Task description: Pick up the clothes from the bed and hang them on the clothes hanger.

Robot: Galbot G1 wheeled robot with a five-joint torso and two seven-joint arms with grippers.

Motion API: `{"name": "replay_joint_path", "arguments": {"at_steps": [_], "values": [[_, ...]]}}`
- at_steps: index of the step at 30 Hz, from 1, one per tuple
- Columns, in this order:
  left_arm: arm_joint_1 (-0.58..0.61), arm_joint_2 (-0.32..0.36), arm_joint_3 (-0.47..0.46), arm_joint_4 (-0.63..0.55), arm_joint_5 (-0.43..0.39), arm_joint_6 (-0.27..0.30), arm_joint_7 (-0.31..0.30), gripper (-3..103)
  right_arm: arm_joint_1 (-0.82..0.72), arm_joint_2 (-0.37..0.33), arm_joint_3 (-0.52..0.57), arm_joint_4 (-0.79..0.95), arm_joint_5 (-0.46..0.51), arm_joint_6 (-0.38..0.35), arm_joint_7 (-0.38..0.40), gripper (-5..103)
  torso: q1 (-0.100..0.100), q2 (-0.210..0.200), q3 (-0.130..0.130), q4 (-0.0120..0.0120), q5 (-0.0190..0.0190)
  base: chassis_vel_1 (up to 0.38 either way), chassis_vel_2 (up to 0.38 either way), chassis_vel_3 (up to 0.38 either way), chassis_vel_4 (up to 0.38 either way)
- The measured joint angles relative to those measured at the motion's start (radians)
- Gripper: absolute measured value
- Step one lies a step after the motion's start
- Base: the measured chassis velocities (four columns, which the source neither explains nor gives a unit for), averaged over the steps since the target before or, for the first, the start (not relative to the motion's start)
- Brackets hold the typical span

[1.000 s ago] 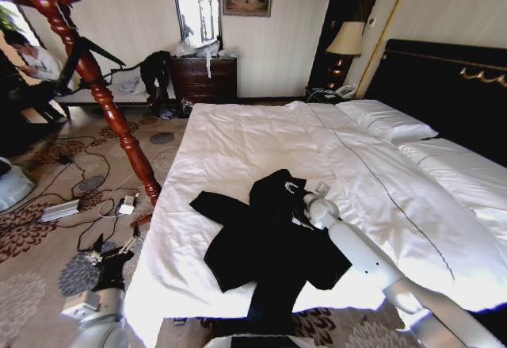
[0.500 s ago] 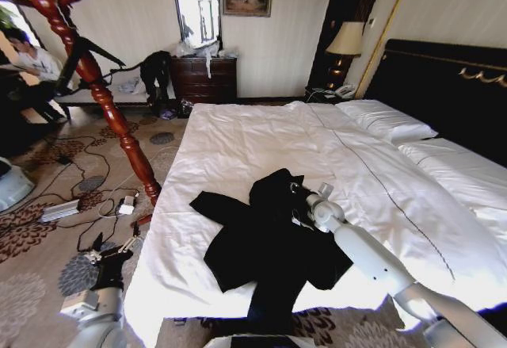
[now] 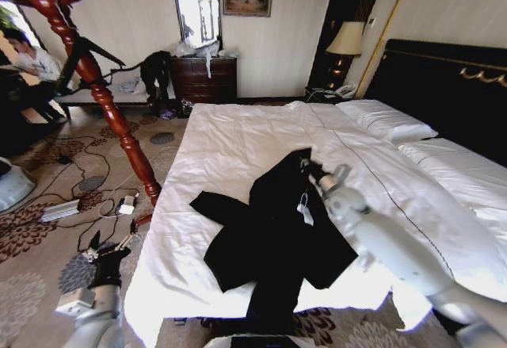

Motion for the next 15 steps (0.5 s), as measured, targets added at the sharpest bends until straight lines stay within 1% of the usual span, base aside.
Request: {"name": "replay_joint_path", "arguments": {"at_steps": [1, 2, 3, 5, 6, 7, 8, 9, 10, 12, 13, 15], "values": [[-0.008, 0.042, 0.017, -0.015, -0.072, 0.022, -0.001, 100, 0.015, -0.032, 0.015, 0.035, 0.032, 0.002, -0.001, 1, 0.000, 0.000, 0.000, -0.0001, 0.0001, 0.000, 0.000, 0.000, 0.000], [-0.008, 0.042, 0.017, -0.015, -0.072, 0.022, -0.001, 100, 0.015, -0.032, 0.015, 0.035, 0.032, 0.002, -0.001, 1, 0.000, 0.000, 0.000, -0.0001, 0.0001, 0.000, 0.000, 0.000, 0.000], [-0.015, 0.069, 0.027, -0.023, -0.114, 0.036, -0.002, 100, 0.021, -0.047, 0.021, 0.051, 0.048, 0.004, -0.001, 1, 0.000, 0.000, 0.000, 0.0000, 0.0000, 0.000, 0.000, 0.000, 0.000], [-0.061, 0.184, 0.056, -0.062, -0.361, 0.114, -0.001, 100, 0.037, -0.092, 0.051, 0.122, 0.095, 0.013, -0.002, 1, 0.000, 0.000, 0.000, -0.0008, 0.0001, 0.000, 0.000, 0.000, 0.000], [-0.068, 0.193, 0.058, -0.066, -0.392, 0.123, -0.001, 100, 0.037, -0.097, 0.055, 0.134, 0.100, 0.015, -0.002, 1, 0.000, 0.000, 0.000, -0.0007, 0.0001, 0.000, 0.000, 0.000, 0.000], [-0.068, 0.193, 0.058, -0.066, -0.392, 0.123, -0.001, 100, 0.037, -0.097, 0.055, 0.134, 0.100, 0.015, -0.002, 1, 0.000, 0.000, 0.000, -0.0007, 0.0001, 0.000, 0.000, 0.000, 0.000], [-0.084, 0.213, 0.061, -0.075, -0.465, 0.144, -0.002, 100, 0.037, -0.104, 0.062, 0.154, 0.107, 0.020, -0.002, 1, 0.000, 0.000, 0.000, -0.0007, 0.0001, 0.000, 0.000, 0.000, 0.000], [-0.120, 0.244, 0.069, -0.088, -0.619, 0.187, -0.002, 100, 0.032, -0.116, 0.081, 0.208, 0.121, 0.032, -0.002, 1, 0.000, 0.000, 0.000, -0.0003, 0.0004, 0.000, 0.000, 0.000, 0.000], [-0.145, 0.256, 0.078, -0.088, -0.695, 0.218, 0.001, 100, 0.023, -0.127, 0.098, 0.251, 0.131, 0.041, -0.003, 1, 0.000, 0.000, 0.000, -0.0001, 0.0004, 0.000, 0.000, 0.000, 0.000], [-0.172, 0.259, 0.106, -0.066, -0.712, 0.244, 0.008, 100, 0.010, -0.146, 0.119, 0.299, 0.140, 0.049, -0.013, 1, 0.000, 0.000, 0.000, -0.0001, 0.0002, 0.000, 0.000, 0.000, 0.000], [-0.172, 0.259, 0.106, -0.066, -0.712, 0.244, 0.008, 100, 0.010, -0.146, 0.119, 0.299, 0.140, 0.049, -0.013, 1, 0.000, 0.000, 0.000, -0.0001, 0.0002, 0.000, 0.000, 0.000, 0.000], [-0.214, 0.257, 0.156, -0.023, -0.712, 0.270, 0.000, 100, -0.009, -0.174, 0.136, 0.337, 0.142, 0.061, -0.030, 1, 0.000, 0.000, 0.000, -0.0002, -0.0001, 0.000, 0.000, 0.000, 0.000]]}}
